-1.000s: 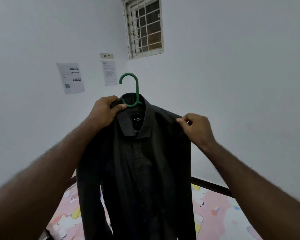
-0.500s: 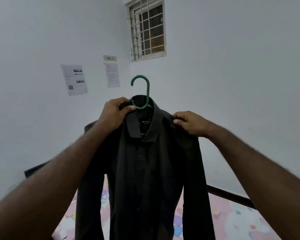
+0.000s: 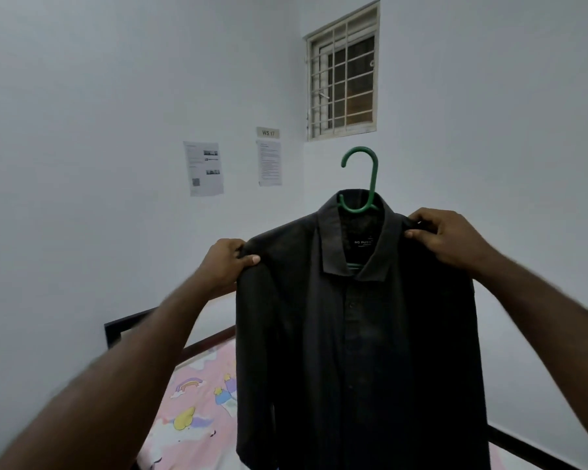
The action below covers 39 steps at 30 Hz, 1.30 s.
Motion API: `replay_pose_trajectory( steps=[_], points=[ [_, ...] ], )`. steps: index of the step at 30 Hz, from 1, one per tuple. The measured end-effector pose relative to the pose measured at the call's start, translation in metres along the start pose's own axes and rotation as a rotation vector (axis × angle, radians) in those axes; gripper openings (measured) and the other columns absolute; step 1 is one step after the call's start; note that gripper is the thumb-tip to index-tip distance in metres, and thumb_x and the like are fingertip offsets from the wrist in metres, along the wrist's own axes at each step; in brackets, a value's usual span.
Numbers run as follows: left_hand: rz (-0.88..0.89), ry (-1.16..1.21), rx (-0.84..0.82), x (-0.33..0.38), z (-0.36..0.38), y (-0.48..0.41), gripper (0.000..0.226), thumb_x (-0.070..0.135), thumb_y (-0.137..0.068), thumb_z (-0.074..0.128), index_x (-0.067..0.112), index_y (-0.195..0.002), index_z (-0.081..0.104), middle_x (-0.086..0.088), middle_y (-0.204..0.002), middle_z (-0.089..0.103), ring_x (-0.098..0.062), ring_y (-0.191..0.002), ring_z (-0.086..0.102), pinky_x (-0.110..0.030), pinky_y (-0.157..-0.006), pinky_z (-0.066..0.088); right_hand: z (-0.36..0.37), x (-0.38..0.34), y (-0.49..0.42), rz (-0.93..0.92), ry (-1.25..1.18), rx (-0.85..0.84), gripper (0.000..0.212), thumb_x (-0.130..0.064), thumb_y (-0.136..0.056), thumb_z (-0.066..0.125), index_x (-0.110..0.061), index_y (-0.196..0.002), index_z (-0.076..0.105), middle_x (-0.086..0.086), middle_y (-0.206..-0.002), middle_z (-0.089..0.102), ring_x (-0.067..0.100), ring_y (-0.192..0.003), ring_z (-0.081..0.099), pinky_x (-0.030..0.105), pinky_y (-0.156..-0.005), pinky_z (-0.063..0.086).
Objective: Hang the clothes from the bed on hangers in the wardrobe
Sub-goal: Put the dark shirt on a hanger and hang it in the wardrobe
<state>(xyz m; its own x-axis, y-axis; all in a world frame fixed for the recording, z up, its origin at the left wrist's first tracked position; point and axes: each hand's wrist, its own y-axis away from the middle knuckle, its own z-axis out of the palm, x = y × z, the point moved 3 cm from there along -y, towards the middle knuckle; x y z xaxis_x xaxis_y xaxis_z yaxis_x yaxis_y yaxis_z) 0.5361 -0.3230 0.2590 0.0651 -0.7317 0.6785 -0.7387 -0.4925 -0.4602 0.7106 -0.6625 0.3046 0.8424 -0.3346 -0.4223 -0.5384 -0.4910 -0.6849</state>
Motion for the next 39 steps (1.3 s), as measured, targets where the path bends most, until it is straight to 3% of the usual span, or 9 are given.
replay_pose_trajectory(
  steps=[5,9,13,17,19,22,28,34,39],
  points=[
    [0.079,-0.076,0.057,0.014,-0.014,-0.001,0.025,0.026,-0.081,0.078,0.018,-0.100,0.064,-0.001,-0.094,0.065,-0.017,-0.089,0.060,-0.019,-0.065,0.042,-0.005,0.007,-0.001,0.065,-0.123,-0.011,0.007,-0.013,-0.089,0.069,-0.020,-0.092,0.070,-0.002,-0.088,0.074,0.017,-0.087,0.069,0.036,-0.084,0.052],
    [0.238,-0.189,-0.043,0.046,-0.011,-0.001,0.042,0.037,-0.095,0.059,0.018,-0.133,0.053,0.003,-0.116,0.059,-0.014,-0.109,0.054,-0.026,-0.092,0.041,-0.004,0.001,0.001,0.081,-0.259,-0.026,0.008,-0.007,-0.086,0.071,-0.012,-0.092,0.071,0.004,-0.087,0.075,0.018,-0.083,0.070,0.034,-0.083,0.053],
    [0.346,-0.337,-0.088,0.078,-0.001,-0.005,0.019,0.025,-0.099,0.052,0.012,-0.093,0.064,0.000,-0.089,0.062,-0.023,-0.093,0.059,-0.028,-0.076,0.037,-0.001,-0.012,0.001,0.080,-0.409,-0.022,0.013,0.002,-0.079,0.074,-0.005,-0.090,0.071,0.008,-0.085,0.074,0.011,-0.073,0.068,0.023,-0.074,0.054],
    [0.388,-0.302,0.016,0.077,-0.003,-0.007,0.016,0.019,-0.097,0.056,0.008,-0.094,0.068,-0.007,-0.091,0.067,-0.023,-0.088,0.059,-0.029,-0.076,0.038,-0.014,-0.008,0.004,0.173,-0.619,-0.047,0.021,-0.018,-0.073,0.079,-0.008,-0.088,0.071,0.001,-0.079,0.072,0.010,-0.070,0.066,0.021,-0.065,0.053],
    [0.401,-0.273,0.046,0.076,-0.003,-0.006,0.015,0.017,-0.096,0.056,0.008,-0.096,0.069,-0.009,-0.094,0.069,-0.024,-0.090,0.060,-0.029,-0.077,0.040,-0.025,-0.002,0.004,0.252,-0.591,-0.215,0.034,-0.028,-0.071,0.077,-0.012,-0.100,0.071,0.001,-0.090,0.073,0.011,-0.081,0.067,0.022,-0.070,0.051],
    [0.390,-0.225,0.070,0.076,-0.002,-0.006,0.015,0.016,-0.095,0.058,0.008,-0.098,0.070,-0.009,-0.096,0.070,-0.024,-0.091,0.061,-0.031,-0.082,0.044,-0.030,0.005,0.009,0.341,-0.384,-0.531,0.021,-0.009,-0.090,0.066,-0.009,-0.110,0.069,0.007,-0.103,0.074,0.017,-0.092,0.069,0.026,-0.077,0.052],
    [0.267,-0.070,-0.178,0.070,0.004,-0.010,0.008,0.014,-0.094,0.061,0.014,-0.097,0.069,-0.005,-0.093,0.071,-0.024,-0.092,0.066,-0.045,-0.093,0.052,-0.033,0.008,-0.001,0.176,-0.095,-0.028,0.011,0.001,-0.079,0.074,-0.010,-0.079,0.070,0.003,-0.072,0.068,0.011,-0.066,0.060,0.028,-0.071,0.046],
    [0.292,-0.024,-0.084,0.062,0.007,-0.017,0.009,0.013,-0.093,0.062,0.021,-0.092,0.066,-0.002,-0.092,0.072,-0.022,-0.092,0.066,-0.041,-0.090,0.052,-0.026,0.011,0.004,0.299,-0.305,-0.503,0.016,-0.014,-0.097,0.059,-0.005,-0.107,0.067,0.006,-0.098,0.072,0.016,-0.086,0.068,0.024,-0.073,0.053],
    [0.146,-0.021,-0.334,0.054,0.011,-0.017,0.005,0.016,-0.093,0.063,0.015,-0.091,0.067,-0.006,-0.089,0.070,-0.022,-0.087,0.065,-0.032,-0.077,0.049,-0.032,0.021,-0.005,0.255,-0.174,-0.247,0.005,-0.006,-0.091,0.066,-0.007,-0.088,0.070,0.007,-0.082,0.069,0.016,-0.076,0.064,0.029,-0.069,0.051]
  ],
)
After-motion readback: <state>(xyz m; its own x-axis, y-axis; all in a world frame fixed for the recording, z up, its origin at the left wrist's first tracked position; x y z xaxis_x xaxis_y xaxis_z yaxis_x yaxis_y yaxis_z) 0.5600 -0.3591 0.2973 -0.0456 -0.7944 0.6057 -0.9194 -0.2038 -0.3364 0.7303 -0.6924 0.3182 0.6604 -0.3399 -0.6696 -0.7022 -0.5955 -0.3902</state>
